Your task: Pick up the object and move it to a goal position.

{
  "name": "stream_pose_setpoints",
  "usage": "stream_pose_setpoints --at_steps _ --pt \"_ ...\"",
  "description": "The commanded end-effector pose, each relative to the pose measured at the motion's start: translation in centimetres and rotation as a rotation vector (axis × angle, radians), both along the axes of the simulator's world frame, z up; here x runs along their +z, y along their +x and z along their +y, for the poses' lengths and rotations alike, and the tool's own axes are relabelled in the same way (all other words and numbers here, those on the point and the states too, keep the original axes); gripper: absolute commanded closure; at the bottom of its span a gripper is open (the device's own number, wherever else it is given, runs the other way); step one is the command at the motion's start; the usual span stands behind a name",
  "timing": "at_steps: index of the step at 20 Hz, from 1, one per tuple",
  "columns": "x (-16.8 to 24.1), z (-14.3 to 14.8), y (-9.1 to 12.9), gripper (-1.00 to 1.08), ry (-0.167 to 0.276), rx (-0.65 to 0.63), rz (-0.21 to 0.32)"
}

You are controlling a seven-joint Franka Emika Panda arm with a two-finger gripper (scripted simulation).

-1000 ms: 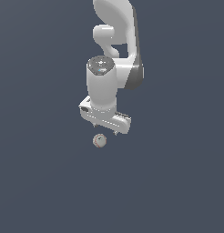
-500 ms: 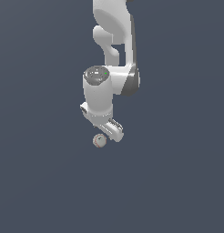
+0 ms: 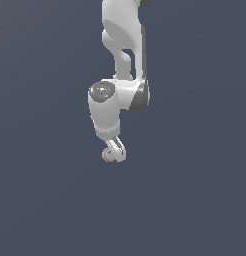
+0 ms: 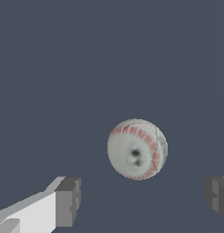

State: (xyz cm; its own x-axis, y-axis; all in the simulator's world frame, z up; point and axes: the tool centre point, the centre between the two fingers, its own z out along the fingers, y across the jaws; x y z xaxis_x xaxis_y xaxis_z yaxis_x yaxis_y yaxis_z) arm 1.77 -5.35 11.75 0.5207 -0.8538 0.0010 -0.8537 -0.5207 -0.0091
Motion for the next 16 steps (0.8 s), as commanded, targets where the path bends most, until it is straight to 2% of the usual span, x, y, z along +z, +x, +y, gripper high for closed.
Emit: stream_pose_setpoints --at_steps 1,9,16 --pt "-0.5 -0.3 -0.1 -0.92 0.000 -0.067 0.002" --pt "-1.7 -0.9 -0.3 -0.92 -0.002 -0.204 0.007" --pt "-2.0 -1.1 -0.4 -0.92 -0.003 -0.242 0.009"
